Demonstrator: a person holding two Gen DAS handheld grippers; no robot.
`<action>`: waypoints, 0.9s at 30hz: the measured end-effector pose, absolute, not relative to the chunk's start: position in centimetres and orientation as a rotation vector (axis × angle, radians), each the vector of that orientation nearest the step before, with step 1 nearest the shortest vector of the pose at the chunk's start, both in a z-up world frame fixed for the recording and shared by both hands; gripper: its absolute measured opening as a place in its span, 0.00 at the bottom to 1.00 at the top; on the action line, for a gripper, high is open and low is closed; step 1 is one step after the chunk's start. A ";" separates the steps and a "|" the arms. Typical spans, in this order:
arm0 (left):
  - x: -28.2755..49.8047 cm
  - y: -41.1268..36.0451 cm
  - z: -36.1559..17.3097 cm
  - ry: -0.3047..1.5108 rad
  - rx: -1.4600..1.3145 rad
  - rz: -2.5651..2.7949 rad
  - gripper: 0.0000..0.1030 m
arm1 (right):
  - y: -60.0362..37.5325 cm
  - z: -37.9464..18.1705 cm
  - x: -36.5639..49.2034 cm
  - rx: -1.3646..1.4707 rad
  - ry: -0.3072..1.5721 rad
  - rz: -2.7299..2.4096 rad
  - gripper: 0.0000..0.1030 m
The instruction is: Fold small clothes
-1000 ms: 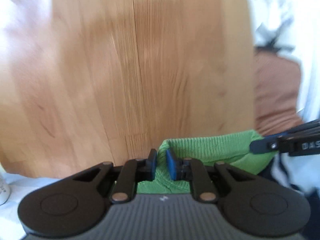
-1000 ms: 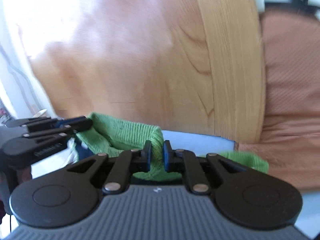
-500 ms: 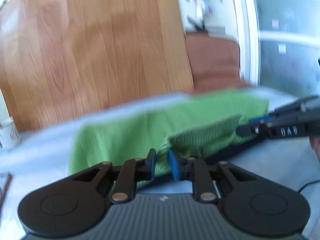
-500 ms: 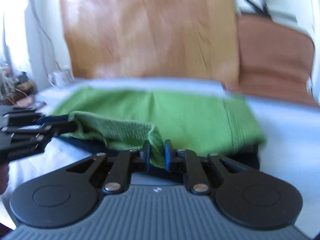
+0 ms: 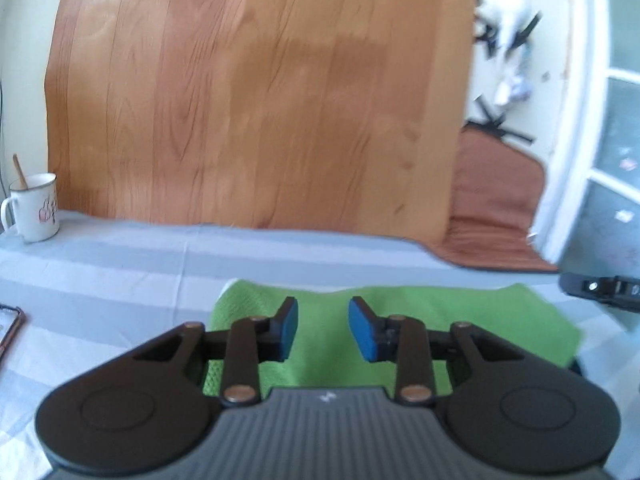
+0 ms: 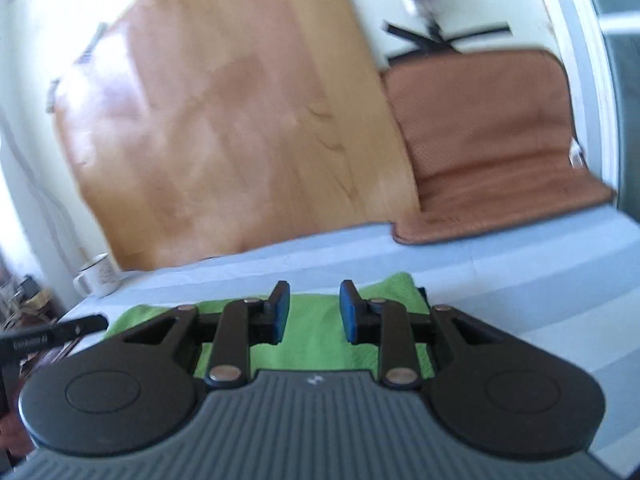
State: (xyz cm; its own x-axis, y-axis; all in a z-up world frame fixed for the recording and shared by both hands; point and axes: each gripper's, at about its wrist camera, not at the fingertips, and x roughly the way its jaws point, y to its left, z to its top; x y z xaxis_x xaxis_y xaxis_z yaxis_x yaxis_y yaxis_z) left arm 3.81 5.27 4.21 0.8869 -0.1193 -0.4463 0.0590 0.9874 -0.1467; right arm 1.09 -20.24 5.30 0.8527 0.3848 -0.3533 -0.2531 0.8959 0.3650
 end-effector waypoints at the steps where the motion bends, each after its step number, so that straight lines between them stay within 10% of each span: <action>1: 4.5 5.2 3.6 0.484 -0.114 -0.064 0.28 | -20.3 4.8 1.5 0.324 0.447 0.335 0.29; 27: 4.5 5.5 -1.1 0.491 -0.045 0.066 0.39 | -18.2 2.7 2.4 0.321 0.423 0.339 0.27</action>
